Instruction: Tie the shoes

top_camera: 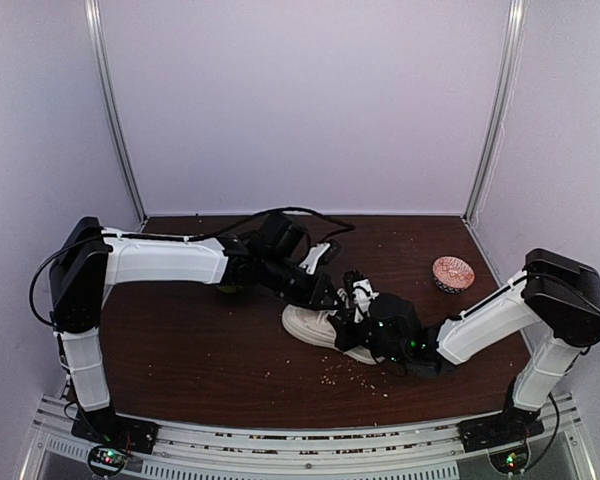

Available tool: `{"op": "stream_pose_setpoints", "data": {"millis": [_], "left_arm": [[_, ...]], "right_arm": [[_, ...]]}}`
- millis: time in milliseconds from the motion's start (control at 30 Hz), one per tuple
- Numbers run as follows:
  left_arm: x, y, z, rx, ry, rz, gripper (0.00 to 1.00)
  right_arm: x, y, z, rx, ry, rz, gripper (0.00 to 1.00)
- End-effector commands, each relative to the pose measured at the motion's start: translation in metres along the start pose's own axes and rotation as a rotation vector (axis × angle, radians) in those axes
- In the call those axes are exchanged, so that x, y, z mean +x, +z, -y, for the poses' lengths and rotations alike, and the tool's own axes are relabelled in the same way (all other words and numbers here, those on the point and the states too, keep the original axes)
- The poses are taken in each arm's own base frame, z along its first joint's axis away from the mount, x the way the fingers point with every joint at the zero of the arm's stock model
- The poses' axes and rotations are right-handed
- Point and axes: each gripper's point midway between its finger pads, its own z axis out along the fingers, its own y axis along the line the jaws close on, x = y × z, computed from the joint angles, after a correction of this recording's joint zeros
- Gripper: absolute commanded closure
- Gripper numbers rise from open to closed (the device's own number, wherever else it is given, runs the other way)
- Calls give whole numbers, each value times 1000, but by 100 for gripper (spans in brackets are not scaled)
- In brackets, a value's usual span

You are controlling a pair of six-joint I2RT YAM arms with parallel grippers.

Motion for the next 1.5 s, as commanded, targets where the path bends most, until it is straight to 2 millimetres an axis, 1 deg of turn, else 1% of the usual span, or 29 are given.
{"op": "stream_pose_setpoints", "data": {"millis": [0,100,133,233,333,467,567,667,733,833,900,1000,1033,1100,1200,1233,1300,1467], "left_arm": [[-12,-1,6,3,41,17,81],[-9,-7,-5,-29,48,7,65],[-9,-10,-7,-36,58,9,58],[-9,-21,-7,-50,91,23,45],[-11,-33,-8,-73,117,41,38],[-9,-39,-21,-102,99,43,34],[-6,-41,-27,-123,89,42,33],[-4,-40,-31,-131,69,52,34],[-2,-38,-39,-154,38,61,39],[-3,-33,-47,-157,-19,78,51],[-4,-31,-50,-156,-51,95,55],[-8,-31,-51,-155,-84,126,55],[-9,-32,-53,-168,-98,135,54],[-8,-34,-66,-230,-134,155,54],[4,-39,-84,-315,-211,142,57],[12,-38,-89,-327,-240,132,58],[24,-38,-93,-325,-291,135,58],[40,-43,-98,-329,-350,140,54]], "right_arm": [[-19,-2,-19,-106,38,67,100],[-18,-2,-16,-101,41,64,100],[-17,-3,-14,-99,42,62,100],[-16,-3,-11,-94,46,57,100],[-15,-3,-7,-87,51,55,100],[-14,-1,-2,-70,58,49,100],[-12,0,4,-47,65,35,100],[-11,-1,9,-33,74,27,100],[-10,-1,12,-27,82,22,100],[-10,-1,16,-24,98,18,100],[-11,-3,17,-28,105,15,100],[-16,-7,18,-40,109,8,100],[-20,-11,18,-42,108,7,100],[-24,-19,20,-45,97,1,100],[-27,-32,22,-52,81,-26,100],[-28,-36,23,-48,74,-39,100],[-25,-42,25,-43,55,-77,100],[-13,-54,31,-23,19,-181,100]]}}
